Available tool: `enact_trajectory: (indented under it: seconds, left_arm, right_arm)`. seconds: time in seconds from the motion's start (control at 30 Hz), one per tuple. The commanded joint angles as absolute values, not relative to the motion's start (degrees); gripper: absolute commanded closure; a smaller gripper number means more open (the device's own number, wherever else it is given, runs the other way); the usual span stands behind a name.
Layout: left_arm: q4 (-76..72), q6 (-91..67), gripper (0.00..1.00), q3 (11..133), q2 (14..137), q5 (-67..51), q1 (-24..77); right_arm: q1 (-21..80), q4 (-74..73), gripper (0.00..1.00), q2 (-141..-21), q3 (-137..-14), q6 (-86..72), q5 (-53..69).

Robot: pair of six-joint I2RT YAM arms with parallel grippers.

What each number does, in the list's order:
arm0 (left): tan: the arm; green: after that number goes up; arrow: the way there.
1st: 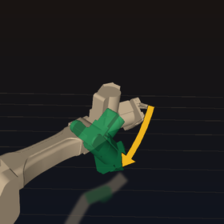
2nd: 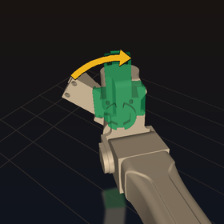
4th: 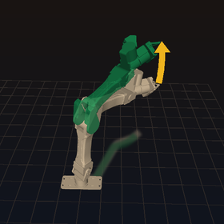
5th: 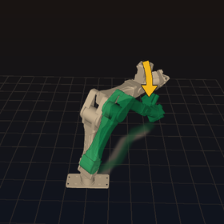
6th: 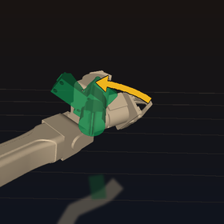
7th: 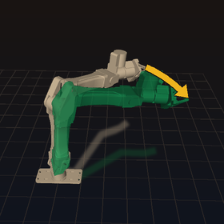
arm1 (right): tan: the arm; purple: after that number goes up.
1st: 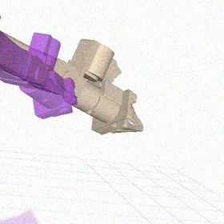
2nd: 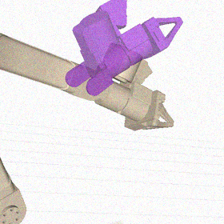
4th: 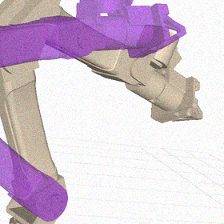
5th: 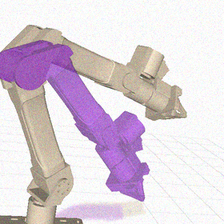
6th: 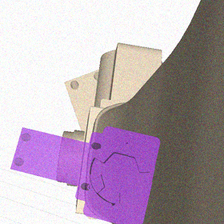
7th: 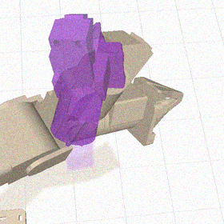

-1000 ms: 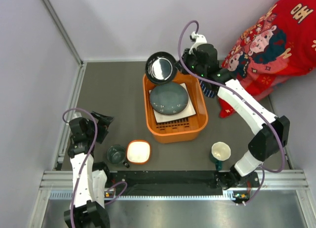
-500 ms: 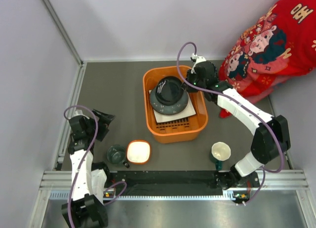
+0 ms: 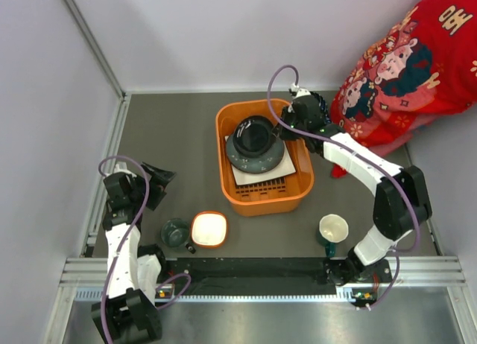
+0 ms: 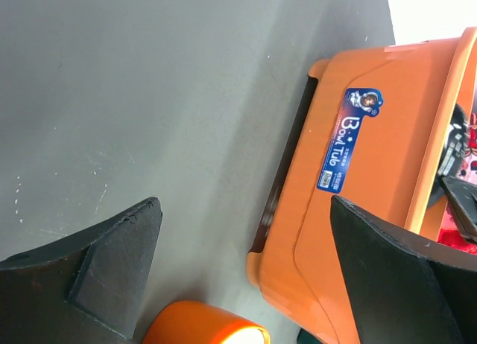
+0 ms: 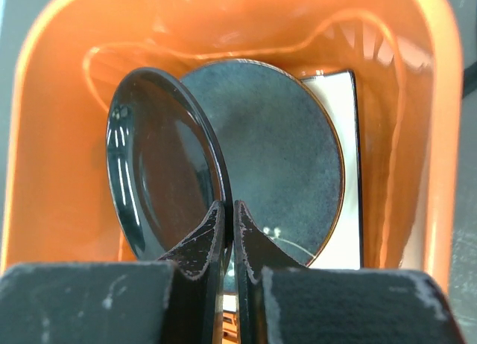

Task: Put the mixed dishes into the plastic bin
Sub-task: Place the plate in the plastic bin.

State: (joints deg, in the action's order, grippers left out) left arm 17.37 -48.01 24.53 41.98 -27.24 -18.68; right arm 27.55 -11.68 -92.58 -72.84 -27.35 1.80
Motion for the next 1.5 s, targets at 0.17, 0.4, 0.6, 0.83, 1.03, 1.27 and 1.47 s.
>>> enact_trajectory:
  seconds: [0.17,0.4,0.6,0.83,1.03,1.27,1.47]
  left_arm:
    - [14.94,-46.23,0.01,25.4,42.45,-28.21,-18.99]
    - [14.94,-45.79,0.01,26.1,43.59,-28.57,-19.07]
    - [16.26,-45.18,0.01,26.9,42.98,-28.21,-19.07]
    - [16.61,-45.18,0.01,26.28,42.54,-28.39,-19.07]
    - [16.17,-45.26,0.01,25.84,43.5,-28.92,-19.07]
    - [16.52,-44.83,0.01,25.58,43.68,-28.92,-19.07]
    - [16.26,-45.17,0.01,24.79,43.33,-29.09,-19.07]
  right_arm:
    - [26.63,-6.5,1.0,-97.56,-74.7,-30.67,1.41]
    - [26.63,-8.17,1.0,-102.21,-78.04,-30.06,1.58]
    - [26.63,-10.54,1.0,-104.24,-79.63,-30.06,1.58]
    - [26.63,-13.09,0.95,-104.24,-79.89,-29.88,0.44]
    - [26.72,-13.53,0.82,-104.76,-79.63,-29.88,0.61]
    - [26.63,-14.5,0.78,-105.12,-79.8,-29.8,0.18]
    - [26.63,-15.29,0.7,-104.68,-80.24,-29.27,-1.41]
